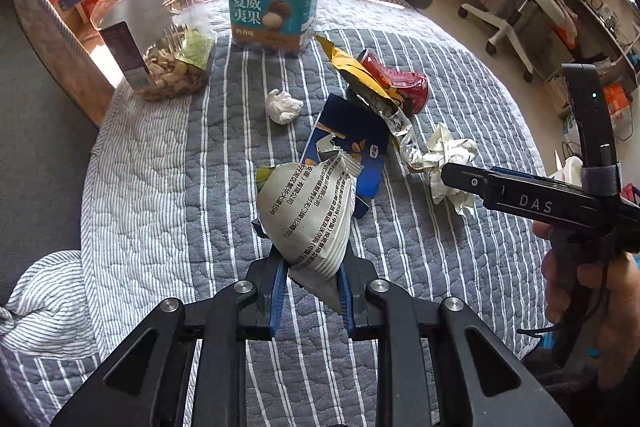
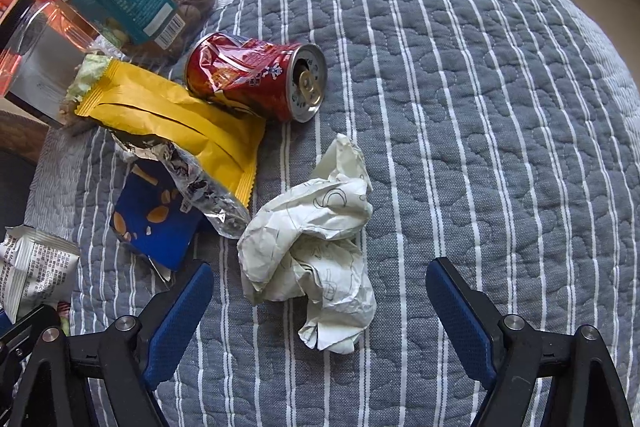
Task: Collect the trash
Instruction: 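Grasp the crumpled white paper with the right tool while the left tool holds the snack bag, then carry the snack bag and crumpled paper over the white bin with both tools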
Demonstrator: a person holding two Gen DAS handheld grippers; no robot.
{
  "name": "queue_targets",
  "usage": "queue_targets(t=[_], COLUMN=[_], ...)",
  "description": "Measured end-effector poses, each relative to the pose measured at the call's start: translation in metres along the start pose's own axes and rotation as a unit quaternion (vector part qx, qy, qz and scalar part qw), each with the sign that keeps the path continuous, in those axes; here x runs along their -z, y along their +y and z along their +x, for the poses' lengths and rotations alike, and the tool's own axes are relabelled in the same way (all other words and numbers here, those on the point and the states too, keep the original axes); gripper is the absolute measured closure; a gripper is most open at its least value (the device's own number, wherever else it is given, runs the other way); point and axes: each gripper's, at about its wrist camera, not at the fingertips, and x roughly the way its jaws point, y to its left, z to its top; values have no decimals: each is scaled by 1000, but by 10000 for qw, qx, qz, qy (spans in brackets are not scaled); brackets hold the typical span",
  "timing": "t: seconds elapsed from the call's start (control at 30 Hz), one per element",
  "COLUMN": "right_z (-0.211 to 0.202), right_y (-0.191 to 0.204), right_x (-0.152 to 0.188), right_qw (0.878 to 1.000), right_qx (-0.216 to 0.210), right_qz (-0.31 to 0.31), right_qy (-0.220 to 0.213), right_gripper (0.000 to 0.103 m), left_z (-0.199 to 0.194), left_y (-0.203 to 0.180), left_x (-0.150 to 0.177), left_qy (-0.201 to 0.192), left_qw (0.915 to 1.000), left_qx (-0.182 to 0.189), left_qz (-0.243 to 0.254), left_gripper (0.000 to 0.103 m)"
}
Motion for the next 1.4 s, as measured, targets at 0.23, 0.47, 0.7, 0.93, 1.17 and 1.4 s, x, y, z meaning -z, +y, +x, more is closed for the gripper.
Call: queue_targets(t=[0.23, 0.47, 0.7, 0.93, 1.17, 1.4], right_z=[19, -4, -37, -63, -93, -121], right_y=[8, 1, -21, -57, -100, -147], right_x=[2, 4, 13, 23, 31, 43], right_qw=[9998, 9995, 9994, 9990, 9977, 9950], right_qx=[130, 212, 212, 354, 508, 645], right_qz=[-120, -234, -169, -44, 179, 505], right_qy=[97, -89, -232, -286, -423, -567], right_gripper=[52, 67, 67, 67, 67, 67], left_z=[1, -2, -8, -12, -10, -2], left_y=[0, 3, -15, -47, -88, -134], left_x=[2, -1, -5, -9, -17, -22], left_qy=[3, -77, -210, -324, -402, -371], left_qw=[10000, 9999, 9997, 9992, 9977, 9957], left_qx=[-62, -67, 50, 170, 307, 479], left_qz=[-5, -124, -68, 141, 445, 702], left_gripper=[79, 79, 79, 79, 79, 79])
